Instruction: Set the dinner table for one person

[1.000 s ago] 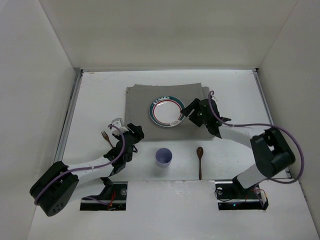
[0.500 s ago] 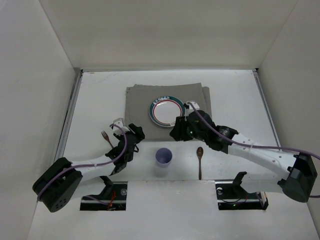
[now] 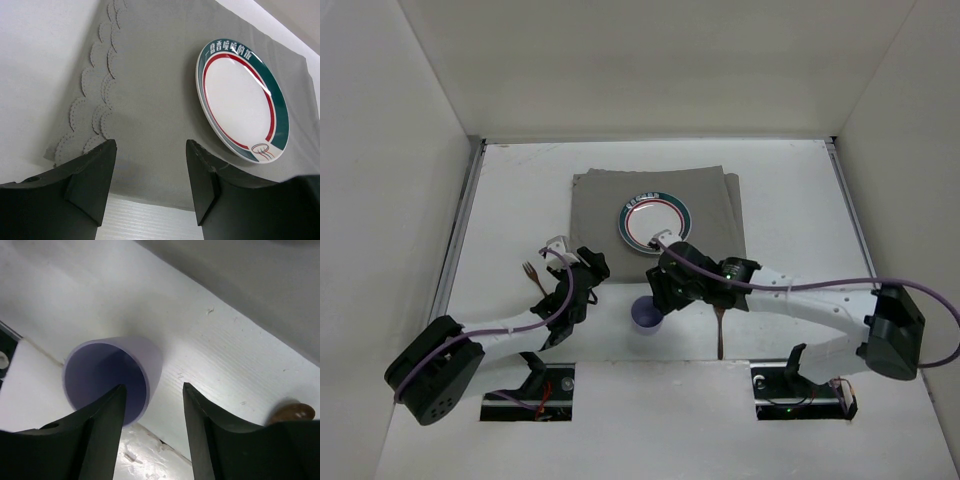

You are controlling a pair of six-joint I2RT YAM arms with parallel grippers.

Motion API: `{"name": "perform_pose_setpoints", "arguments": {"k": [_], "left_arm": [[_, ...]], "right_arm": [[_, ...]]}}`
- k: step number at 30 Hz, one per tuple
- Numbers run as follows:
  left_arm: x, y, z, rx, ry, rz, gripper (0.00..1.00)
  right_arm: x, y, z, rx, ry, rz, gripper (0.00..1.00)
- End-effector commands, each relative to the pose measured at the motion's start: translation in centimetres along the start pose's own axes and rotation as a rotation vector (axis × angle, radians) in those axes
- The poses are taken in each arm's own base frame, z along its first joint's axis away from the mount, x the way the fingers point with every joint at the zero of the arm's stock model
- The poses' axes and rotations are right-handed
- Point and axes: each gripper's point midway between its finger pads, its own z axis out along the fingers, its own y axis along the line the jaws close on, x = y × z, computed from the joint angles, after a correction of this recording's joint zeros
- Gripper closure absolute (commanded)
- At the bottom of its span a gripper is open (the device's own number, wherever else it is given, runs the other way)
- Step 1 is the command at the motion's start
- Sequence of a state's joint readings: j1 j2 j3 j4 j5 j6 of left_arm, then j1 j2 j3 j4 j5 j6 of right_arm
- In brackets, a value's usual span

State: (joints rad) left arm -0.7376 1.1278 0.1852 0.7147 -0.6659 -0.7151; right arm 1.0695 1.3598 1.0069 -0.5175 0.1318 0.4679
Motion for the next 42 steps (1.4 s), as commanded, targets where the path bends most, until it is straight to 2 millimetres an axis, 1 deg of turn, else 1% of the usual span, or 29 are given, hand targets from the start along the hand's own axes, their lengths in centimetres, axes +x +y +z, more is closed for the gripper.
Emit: {"name": "perform_pose_setpoints", "arguments": {"k": [1,2,3,5,6,7,9,10,12,14,15,17,19,20,23,25,28,30,33,36,40,42], "left_arm": [[-1.8,-1.4,0.2,0.029,-0.055,-0.057,0.45],[-1.8,-1.4,0.1,0.031,-0.054,-0.056,0.45],[-1.8,-1.5,0.1,0.034,-0.054,-0.058,0.45],[-1.8,-1.6,0.2,0.033,-0.054,-0.054,0.45],[-1.7,-1.5,0.2,0.031,-0.051,-0.052,0.45],[-1.6,-1.5,0.1,0.030,-0.049,-0.051,0.45],[-1.6,-1.5,0.1,0.031,-0.049,-0.054,0.45],[-1.7,-1.5,0.1,0.032,-0.050,-0.055,0.45],[-1.7,-1.4,0.1,0.031,-0.051,-0.055,0.45],[-1.7,-1.5,0.0,0.036,-0.050,-0.056,0.45],[-1.7,-1.6,-0.1,0.039,-0.051,-0.059,0.45],[-1.7,-1.7,-0.1,0.040,-0.050,-0.058,0.45],[-1.5,-1.6,-0.1,0.039,-0.045,-0.054,0.45],[-1.5,-1.7,-0.2,0.044,-0.045,-0.056,0.45],[-1.5,-1.6,-0.2,0.044,-0.046,-0.049,0.45],[-1.4,-1.6,-0.2,0.041,-0.043,-0.048,0.45],[-1.4,-1.7,-0.1,0.041,-0.041,-0.042,0.45],[-1.3,-1.5,-0.1,0.038,-0.040,-0.041,0.45],[-1.5,-1.7,-0.1,0.040,-0.044,-0.044,0.45],[-1.3,-1.5,-0.1,0.034,-0.040,-0.044,0.45],[-1.1,-1.6,0.0,0.036,-0.033,-0.038,0.45],[-1.1,-1.4,0.0,0.032,-0.033,-0.041,0.45]], "right_arm": [[0.0,0.3,0.5,0.018,0.015,-0.028,0.49],[-0.1,0.4,0.8,0.020,0.016,-0.029,0.52],[-0.2,0.5,1.0,0.024,0.013,-0.033,0.60],[-1.3,0.7,1.1,0.030,-0.025,-0.028,0.82],[-2.1,0.8,0.9,0.033,-0.052,-0.016,0.90],[-2.9,1.1,0.4,0.026,-0.078,-0.008,0.93],[-4.4,1.0,-0.8,0.019,-0.131,0.012,0.95],[-5.6,0.5,-1.5,0.021,-0.171,0.039,0.95],[-8.4,-1.2,-3.0,0.033,-0.262,0.117,0.95],[-11.3,-3.7,-4.2,0.057,-0.364,0.195,0.94],[-12.7,-5.3,-4.6,0.082,-0.413,0.232,0.94],[-15.1,-9.2,-4.9,0.157,-0.491,0.315,0.94],[-17.3,-13.3,-4.8,0.238,-0.539,0.388,0.94],[-18.1,-15.5,-4.7,0.285,-0.551,0.418,0.95],[-20.3,-20.6,-4.4,0.386,-0.581,0.487,0.96],[-21.5,-23.6,-3.5,0.442,-0.565,0.515,0.96],[-22.2,-27.2,-1.4,0.501,-0.511,0.533,0.96],[-21.9,-29.2,0.1,0.542,-0.464,0.553,0.96],[-21.0,-31.4,1.7,0.581,-0.416,0.577,0.96],[-20.1,-32.7,2.9,0.612,-0.387,0.598,0.96],[-19.2,-33.4,4.3,0.633,-0.352,0.612,0.96],[-19.0,-33.6,4.6,0.644,-0.332,0.624,0.92]]}}
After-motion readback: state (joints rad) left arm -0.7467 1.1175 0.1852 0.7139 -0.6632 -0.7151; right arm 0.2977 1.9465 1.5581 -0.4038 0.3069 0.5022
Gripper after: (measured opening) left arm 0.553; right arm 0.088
